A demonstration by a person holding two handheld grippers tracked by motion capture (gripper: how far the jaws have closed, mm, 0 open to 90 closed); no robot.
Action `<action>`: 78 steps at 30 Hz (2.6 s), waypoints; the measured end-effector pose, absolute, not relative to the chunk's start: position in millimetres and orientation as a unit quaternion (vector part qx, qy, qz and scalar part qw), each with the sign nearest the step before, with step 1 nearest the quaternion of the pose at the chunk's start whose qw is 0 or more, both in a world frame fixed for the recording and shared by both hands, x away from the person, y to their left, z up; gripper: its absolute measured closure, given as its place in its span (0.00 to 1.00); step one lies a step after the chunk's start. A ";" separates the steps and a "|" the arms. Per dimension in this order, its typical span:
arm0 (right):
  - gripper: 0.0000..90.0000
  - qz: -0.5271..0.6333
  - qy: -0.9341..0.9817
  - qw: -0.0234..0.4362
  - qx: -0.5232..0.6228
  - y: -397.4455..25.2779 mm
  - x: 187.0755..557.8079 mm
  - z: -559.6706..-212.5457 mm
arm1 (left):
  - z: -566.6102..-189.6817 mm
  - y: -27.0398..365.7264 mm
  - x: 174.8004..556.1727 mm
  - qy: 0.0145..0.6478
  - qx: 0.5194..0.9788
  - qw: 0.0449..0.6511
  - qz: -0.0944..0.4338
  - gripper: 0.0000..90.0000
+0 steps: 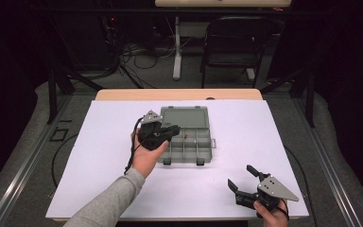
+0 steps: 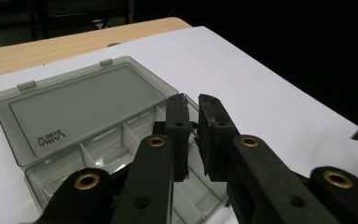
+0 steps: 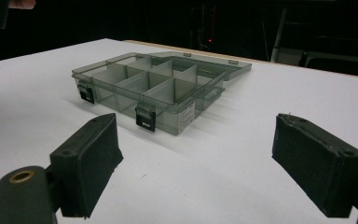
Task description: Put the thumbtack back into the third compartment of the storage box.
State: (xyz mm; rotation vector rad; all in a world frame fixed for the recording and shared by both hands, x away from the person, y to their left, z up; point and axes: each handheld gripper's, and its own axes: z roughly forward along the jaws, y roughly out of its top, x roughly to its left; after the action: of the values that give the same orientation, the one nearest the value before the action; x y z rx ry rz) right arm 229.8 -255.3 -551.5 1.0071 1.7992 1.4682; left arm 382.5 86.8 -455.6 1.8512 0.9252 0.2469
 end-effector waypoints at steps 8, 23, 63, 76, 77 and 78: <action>0.16 0.553 0.678 0.300 0.378 -255.4 230.0 -551.6 | -461.4 76.2 400.6 0.402 0.760 0.498 0.112 0.92; 0.16 0.554 0.680 0.300 0.376 -255.1 230.1 -551.6 | -490.8 51.7 419.5 0.415 0.775 0.461 0.120 0.92; 0.16 0.555 0.682 0.296 0.373 -253.6 230.7 -552.1 | -517.4 33.5 433.1 0.420 0.804 0.409 0.097 0.68; 0.16 0.552 0.681 0.299 0.377 -256.0 230.3 -551.9 | -481.4 78.8 399.5 0.388 0.790 0.465 0.101 0.39; 0.16 0.551 0.682 0.300 0.377 -256.0 230.3 -551.9 | -479.2 84.7 395.1 0.385 0.788 0.469 0.103 0.38; 0.16 0.551 0.682 0.300 0.376 -255.9 230.4 -551.9 | -477.2 90.9 390.7 0.384 0.786 0.473 0.105 0.37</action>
State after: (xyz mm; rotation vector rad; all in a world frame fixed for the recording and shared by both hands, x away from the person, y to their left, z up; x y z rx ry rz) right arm 230.4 -255.9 -551.9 0.9993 1.8090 1.4626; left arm 390.7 90.9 -477.2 1.9239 0.9393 0.2571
